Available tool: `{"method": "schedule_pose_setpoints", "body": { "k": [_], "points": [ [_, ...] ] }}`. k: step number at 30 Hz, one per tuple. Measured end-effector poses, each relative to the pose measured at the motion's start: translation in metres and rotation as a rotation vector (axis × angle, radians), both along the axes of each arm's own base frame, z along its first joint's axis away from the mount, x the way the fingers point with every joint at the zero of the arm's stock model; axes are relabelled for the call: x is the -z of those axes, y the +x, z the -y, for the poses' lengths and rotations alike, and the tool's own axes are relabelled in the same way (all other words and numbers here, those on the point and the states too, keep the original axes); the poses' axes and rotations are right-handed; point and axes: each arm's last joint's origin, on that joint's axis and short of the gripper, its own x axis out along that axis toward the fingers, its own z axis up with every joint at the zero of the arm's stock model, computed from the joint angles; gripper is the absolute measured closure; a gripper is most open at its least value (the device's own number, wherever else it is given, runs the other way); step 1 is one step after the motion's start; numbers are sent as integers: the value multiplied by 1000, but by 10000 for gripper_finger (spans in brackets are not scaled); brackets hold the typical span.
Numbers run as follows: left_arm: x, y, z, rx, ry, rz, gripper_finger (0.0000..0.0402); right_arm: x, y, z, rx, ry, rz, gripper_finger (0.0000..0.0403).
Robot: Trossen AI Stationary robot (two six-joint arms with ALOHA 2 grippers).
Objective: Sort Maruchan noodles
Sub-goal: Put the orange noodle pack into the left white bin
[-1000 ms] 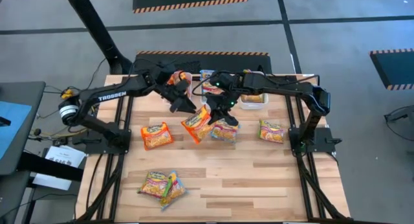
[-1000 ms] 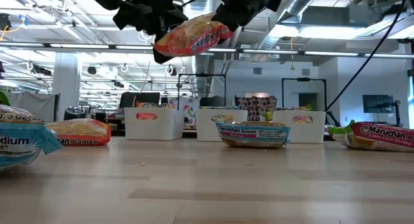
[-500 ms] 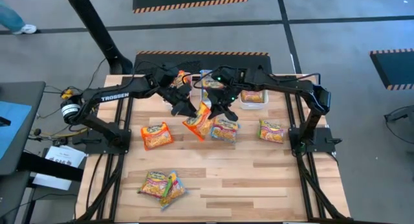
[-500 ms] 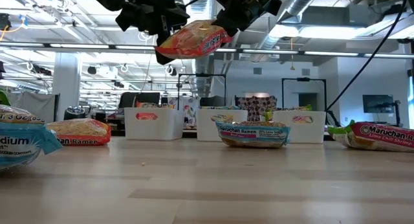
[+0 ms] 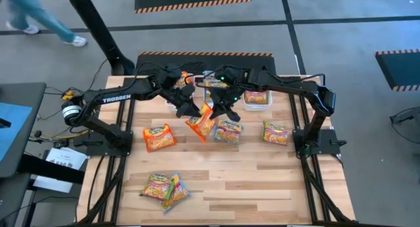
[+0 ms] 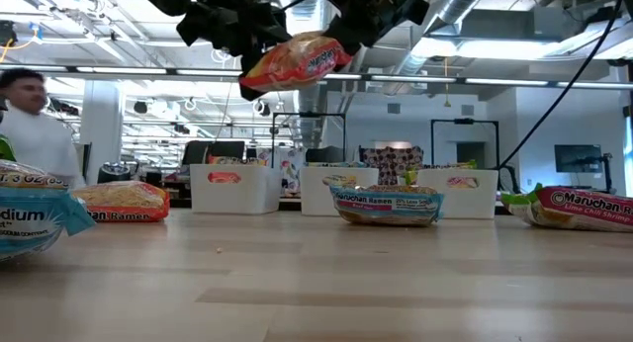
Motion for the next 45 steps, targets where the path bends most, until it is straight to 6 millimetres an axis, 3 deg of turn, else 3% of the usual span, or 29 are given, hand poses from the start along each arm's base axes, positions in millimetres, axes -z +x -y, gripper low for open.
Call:
{"method": "schedule_pose_setpoints", "body": {
  "k": [9,17,26,36,41,45],
  "points": [
    [0,0,0,3,22,4,393,3,1,2,107,-74,-57,322],
    [1,-1,0,-4,25,-6,401,-1,-4,5,139,-81,-67,272],
    [1,-11,-15,-74,70,-82,401,-38,-40,26,238,-112,8,253],
    [-36,-40,-42,-257,436,-383,401,-67,-78,45,392,-184,53,254],
    [-65,-58,-54,-326,744,-564,401,-70,-85,51,457,-135,39,254],
    [-79,-65,-62,-314,927,-610,401,-65,-85,53,487,-82,-13,255]
  ]
}}
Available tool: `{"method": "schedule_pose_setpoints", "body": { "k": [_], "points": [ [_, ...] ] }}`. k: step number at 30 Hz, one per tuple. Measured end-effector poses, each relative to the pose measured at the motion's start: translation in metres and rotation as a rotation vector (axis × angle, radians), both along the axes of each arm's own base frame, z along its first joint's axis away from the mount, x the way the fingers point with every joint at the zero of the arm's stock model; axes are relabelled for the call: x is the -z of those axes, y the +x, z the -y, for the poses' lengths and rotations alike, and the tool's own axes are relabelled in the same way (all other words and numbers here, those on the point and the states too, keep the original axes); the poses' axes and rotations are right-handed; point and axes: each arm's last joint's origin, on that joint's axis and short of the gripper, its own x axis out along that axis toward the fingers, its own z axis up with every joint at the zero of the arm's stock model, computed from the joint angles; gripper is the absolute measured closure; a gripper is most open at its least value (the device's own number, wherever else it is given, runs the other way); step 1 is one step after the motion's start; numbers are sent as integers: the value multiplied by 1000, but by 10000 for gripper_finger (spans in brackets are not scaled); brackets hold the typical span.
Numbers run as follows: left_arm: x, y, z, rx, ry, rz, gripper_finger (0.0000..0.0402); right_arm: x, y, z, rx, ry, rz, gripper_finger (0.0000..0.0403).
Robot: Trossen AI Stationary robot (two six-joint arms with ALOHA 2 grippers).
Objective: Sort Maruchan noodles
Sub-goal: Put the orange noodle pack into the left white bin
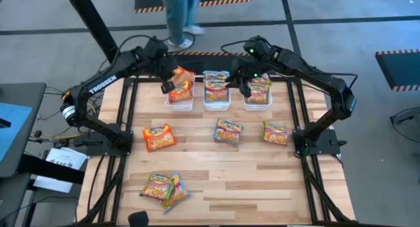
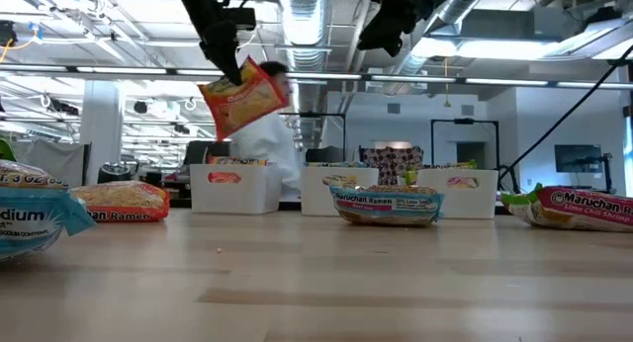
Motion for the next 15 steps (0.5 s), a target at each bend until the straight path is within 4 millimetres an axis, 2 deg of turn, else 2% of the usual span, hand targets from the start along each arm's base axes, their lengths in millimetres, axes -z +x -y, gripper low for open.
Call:
{"method": "schedule_pose_setpoints", "body": {
  "k": [6,9,15],
  "points": [
    [3,-5,-9,77,49,-92,401,4,0,-5,47,17,-62,255],
    [15,-4,-16,97,-3,-153,401,4,2,-7,77,50,-65,255],
    [46,14,-29,175,-99,-239,401,4,3,-10,110,79,-73,255]
  ]
}}
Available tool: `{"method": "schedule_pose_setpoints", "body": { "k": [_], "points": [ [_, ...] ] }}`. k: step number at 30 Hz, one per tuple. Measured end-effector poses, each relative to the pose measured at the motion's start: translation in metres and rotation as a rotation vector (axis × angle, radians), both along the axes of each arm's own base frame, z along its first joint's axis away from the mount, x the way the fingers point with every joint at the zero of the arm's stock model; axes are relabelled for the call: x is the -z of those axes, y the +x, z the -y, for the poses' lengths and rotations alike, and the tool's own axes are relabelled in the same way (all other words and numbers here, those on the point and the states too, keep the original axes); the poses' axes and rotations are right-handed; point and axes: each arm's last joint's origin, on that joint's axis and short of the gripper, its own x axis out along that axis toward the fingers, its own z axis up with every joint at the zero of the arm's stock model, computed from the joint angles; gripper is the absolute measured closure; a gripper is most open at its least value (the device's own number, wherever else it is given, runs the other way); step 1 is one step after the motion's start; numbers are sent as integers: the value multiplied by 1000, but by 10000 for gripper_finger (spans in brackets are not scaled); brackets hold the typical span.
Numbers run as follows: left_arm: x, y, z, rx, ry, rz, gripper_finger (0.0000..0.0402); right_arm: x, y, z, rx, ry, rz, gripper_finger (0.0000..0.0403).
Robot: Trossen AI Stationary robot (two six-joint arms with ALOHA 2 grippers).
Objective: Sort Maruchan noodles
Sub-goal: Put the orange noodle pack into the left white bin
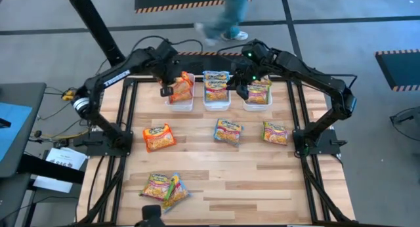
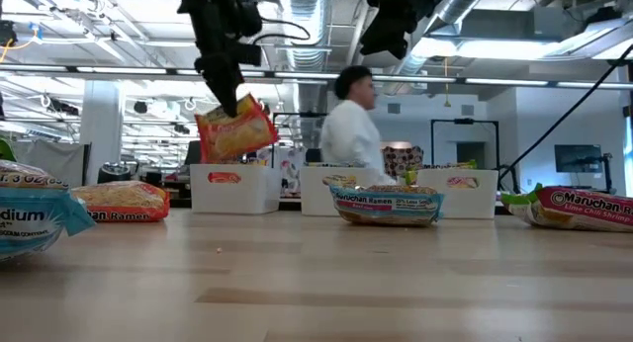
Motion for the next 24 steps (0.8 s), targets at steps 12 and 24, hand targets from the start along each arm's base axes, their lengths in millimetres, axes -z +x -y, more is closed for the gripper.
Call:
{"method": "schedule_pose_setpoints", "body": {
  "k": [12,24],
  "points": [
    [40,21,-9,68,-67,-163,402,0,5,-8,59,16,-21,256],
    [49,32,-14,37,-89,-156,402,0,8,-12,72,-18,-27,256]
  ]
}}
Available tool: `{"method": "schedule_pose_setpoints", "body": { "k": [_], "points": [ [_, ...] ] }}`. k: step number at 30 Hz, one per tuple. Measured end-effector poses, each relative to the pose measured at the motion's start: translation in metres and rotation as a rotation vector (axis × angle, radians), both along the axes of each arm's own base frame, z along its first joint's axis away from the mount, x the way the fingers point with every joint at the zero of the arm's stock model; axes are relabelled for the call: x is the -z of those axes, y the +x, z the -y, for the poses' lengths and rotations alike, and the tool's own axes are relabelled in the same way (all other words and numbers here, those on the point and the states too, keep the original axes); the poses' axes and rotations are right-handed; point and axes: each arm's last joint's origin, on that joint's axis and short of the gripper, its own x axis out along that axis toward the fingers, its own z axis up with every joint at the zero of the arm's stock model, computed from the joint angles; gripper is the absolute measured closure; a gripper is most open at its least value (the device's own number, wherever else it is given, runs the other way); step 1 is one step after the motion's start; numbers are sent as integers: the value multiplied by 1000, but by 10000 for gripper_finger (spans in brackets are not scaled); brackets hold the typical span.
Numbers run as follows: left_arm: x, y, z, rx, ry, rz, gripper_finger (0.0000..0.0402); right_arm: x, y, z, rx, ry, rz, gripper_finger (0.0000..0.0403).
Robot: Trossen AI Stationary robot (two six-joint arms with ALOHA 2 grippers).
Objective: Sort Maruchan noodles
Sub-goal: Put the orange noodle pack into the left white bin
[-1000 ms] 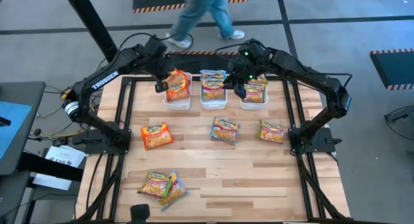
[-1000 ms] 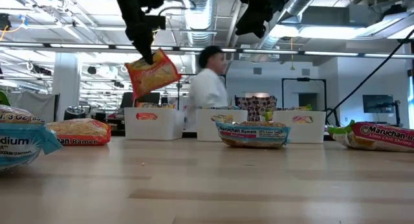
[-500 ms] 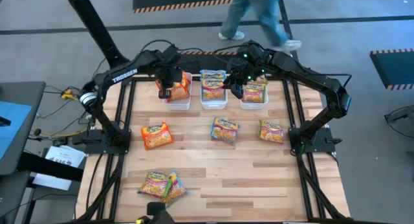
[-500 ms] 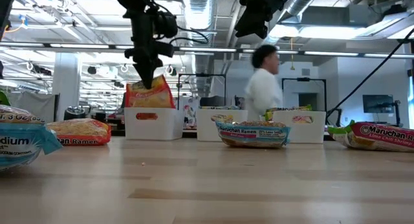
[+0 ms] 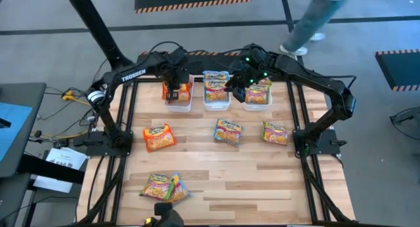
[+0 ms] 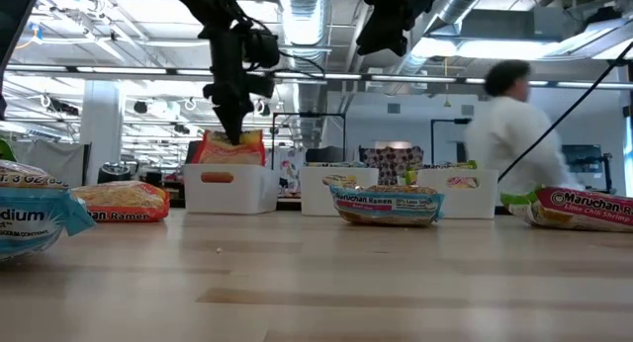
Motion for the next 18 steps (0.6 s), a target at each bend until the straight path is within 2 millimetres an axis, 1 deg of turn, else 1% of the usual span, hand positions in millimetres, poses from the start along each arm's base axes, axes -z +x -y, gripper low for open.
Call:
{"method": "schedule_pose_setpoints", "body": {
  "k": [2,6,15,18],
  "points": [
    [-6,2,-1,-2,13,26,402,0,0,0,3,-3,-1,256],
    [-12,4,-1,-2,-12,75,402,0,0,0,3,-3,-1,255],
    [-12,4,0,-48,-59,100,402,0,0,0,2,-4,-2,255],
    [-7,3,1,-65,-91,106,402,0,0,0,2,-3,-4,255]
  ]
}}
